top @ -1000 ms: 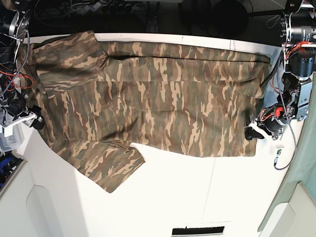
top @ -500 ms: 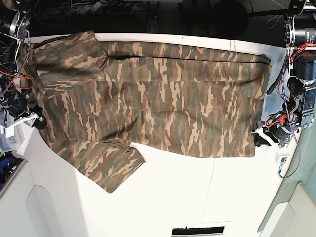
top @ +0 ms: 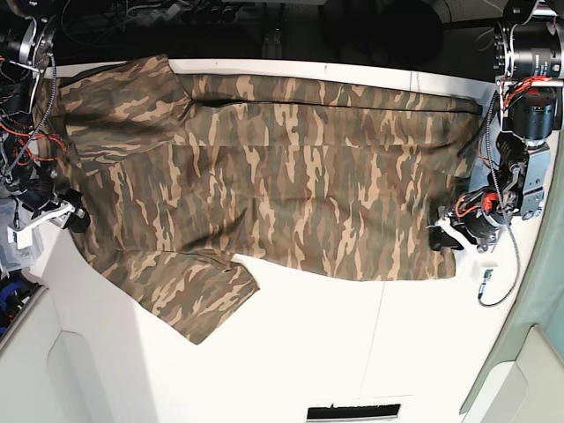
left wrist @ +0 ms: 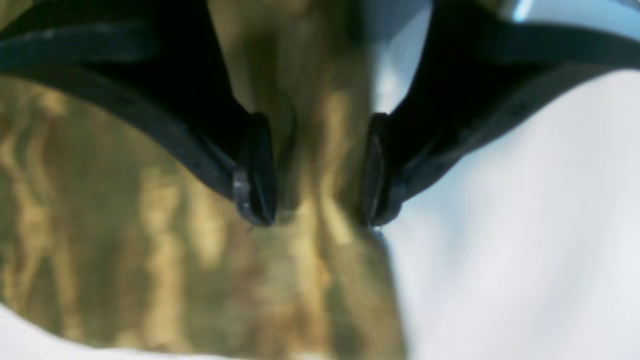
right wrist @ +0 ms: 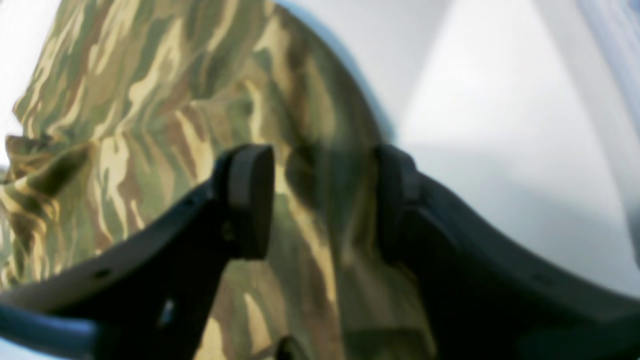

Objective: Layout the t-shirt on the table in an organized manner, then fold the t-shirt properly
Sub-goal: 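Grasp the opposite shirt edge with both grippers and fold it over, then regrasp the shirt end with the right gripper and tuck it inward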

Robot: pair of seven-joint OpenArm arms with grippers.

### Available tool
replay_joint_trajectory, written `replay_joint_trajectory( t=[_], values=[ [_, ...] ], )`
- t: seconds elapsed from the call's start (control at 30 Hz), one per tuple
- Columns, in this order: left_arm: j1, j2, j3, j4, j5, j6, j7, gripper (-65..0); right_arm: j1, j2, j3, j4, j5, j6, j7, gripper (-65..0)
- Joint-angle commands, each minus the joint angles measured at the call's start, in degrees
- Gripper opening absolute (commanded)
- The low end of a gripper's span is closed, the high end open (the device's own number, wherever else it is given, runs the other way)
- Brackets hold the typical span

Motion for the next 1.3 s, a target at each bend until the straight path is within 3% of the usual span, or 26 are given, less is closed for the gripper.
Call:
replay_joint_trajectory(
  t=[0.0, 0.07, 0.1, 0.13, 0.23, 0.37, 0.5, 0.8, 1.0, 1.2, 1.23, 1.27],
  values=[
    [-1.07, -0.39, -0.09, 0.52, 0.09, -0.57, 0.48, -38.0, 1.22, 0.66, -0.98, 0.87, 0.22, 0.42, -0.24, -33.8],
    [-1.07, 0.13, -0.09, 0.52, 0.76, -0.57, 0.5, -53.6, 1.22, 0.68, -2.51, 0.94, 0.22, 0.42, -0.24, -34.5],
    [-1.05, 0.15, -0.09, 0.52, 1.29, -0.59, 0.5, -62.4, 1.22, 0.68, -2.91, 1.07, 0.22, 0.42, -0.24, -38.0],
    [-1.07, 0.09, -0.09, 0.52, 1.31, -0.59, 0.5, -65.0, 1.22, 0.7, -2.95, 1.29, 0.22, 0.39, -0.24, -43.5],
    [-1.09, -1.11, -0.09, 0.83, 1.25, -1.62, 0.68, -65.0, 1.22, 1.16, -2.91, 2.38, 0.24, 0.39, -0.22, -65.0],
    [-1.03, -3.67, -0.09, 4.0, -1.49, -8.98, 4.2, -65.0, 1.16, 2.34, -2.58, 5.57, 0.24, 0.37, -2.03, -65.0],
    [-0.66, -6.99, -0.09, 6.82, -6.84, -12.91, 8.02, -65.0, 0.5, 3.78, -0.81, 11.08, 1.27, 0.39, -8.41, -65.0],
    [9.81, -13.6, -0.09, 21.2, -14.69, -12.91, 12.35, -65.0, -7.93, 6.93, 6.01, 26.27, 14.05, 0.42, -20.15, -65.0],
    [19.39, -16.44, -0.11, 32.11, -14.8, -12.91, 12.33, -65.0, -16.31, 7.89, 10.64, 28.46, 16.31, 0.44, -20.35, -65.0],
    [23.3, -14.82, -0.11, 34.1, -14.14, -12.91, 11.78, -65.0, -23.15, 6.67, 11.21, 28.37, 15.08, 0.37, -17.64, -65.0],
    [23.3, -14.21, -0.09, 34.1, -13.29, -12.91, 11.76, -65.0, -23.74, 6.47, 11.21, 28.37, 14.01, 0.37, -16.13, -61.5],
    [23.32, -13.64, -0.09, 34.1, -12.81, -12.91, 11.76, -65.0, -23.87, 6.32, 11.23, 28.37, 13.29, 0.17, -14.78, -50.6]
  ],
)
